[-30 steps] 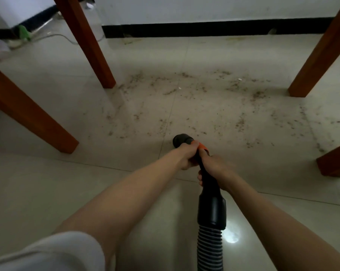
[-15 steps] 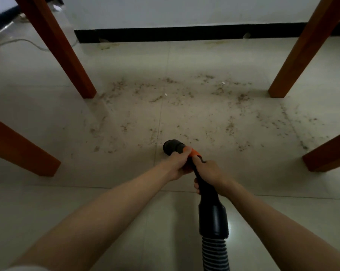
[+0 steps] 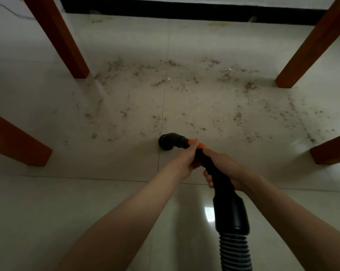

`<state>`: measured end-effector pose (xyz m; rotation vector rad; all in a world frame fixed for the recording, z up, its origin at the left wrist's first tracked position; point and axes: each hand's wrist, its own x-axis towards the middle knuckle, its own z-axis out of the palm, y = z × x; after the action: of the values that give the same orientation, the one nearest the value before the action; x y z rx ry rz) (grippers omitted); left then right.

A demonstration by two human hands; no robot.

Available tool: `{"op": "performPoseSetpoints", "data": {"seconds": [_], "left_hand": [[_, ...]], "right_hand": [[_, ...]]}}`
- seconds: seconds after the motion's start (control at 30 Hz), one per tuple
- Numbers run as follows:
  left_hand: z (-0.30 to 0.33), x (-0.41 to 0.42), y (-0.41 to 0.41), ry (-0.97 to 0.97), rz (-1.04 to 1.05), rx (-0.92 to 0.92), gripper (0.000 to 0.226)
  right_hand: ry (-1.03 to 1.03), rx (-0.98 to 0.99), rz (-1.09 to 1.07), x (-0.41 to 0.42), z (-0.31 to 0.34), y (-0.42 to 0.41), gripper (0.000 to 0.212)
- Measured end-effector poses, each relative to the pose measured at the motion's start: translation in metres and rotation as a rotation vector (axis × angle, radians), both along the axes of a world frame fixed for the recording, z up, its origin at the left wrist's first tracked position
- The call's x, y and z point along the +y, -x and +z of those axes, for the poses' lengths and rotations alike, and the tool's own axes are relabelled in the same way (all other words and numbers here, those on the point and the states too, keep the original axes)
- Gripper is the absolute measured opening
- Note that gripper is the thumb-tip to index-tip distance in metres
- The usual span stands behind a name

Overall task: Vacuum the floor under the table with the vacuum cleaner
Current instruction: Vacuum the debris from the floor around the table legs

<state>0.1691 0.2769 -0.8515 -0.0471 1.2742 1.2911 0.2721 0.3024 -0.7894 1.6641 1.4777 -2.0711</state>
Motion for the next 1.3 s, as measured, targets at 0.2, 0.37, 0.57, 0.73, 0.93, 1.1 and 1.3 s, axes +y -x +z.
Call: {"op": "performPoseSetpoints", "data": {"seconds": [0.2, 0.37, 0.57, 0.73, 0.93, 1.1, 1.3], "left_hand": [[0.001, -0.002, 0.005, 0.01, 0.008, -0.009, 0.027], [-0.001, -0.006, 0.006, 0.025, 0.022, 0.006, 0.033], [-0.019, -0.02, 0.002, 0.015, 0.134, -0.001, 0.044], [-0.008, -0.01, 0.017, 0.004, 0.089, -0.015, 0.036], [-0.002, 0.0, 0.03, -0.02, 0.015, -0.005, 0.04], [-0.008, 0.002, 0.034, -0.035, 0.03, 0.024, 0.041], [-0.012, -0.005, 0.04, -0.027, 0.075, 0.044, 0.035]], "right_hand": [[-0.065, -0.012, -0.026, -0.006, 0.0, 0.006, 0.047], [-0.068, -0.011, -0.019, -0.011, -0.002, 0.009, 0.049], [0.014, -0.012, 0.076, -0.012, 0.004, 0.009, 0.047], [-0.069, 0.012, -0.044, -0.019, -0.001, 0.025, 0.046], [-0.097, 0.028, -0.169, -0.018, -0.011, 0.04, 0.045], [-0.048, 0.056, -0.148, -0.009, -0.015, 0.045, 0.044], [0.021, 0.08, -0.11, -0.007, -0.014, 0.05, 0.04]]}}
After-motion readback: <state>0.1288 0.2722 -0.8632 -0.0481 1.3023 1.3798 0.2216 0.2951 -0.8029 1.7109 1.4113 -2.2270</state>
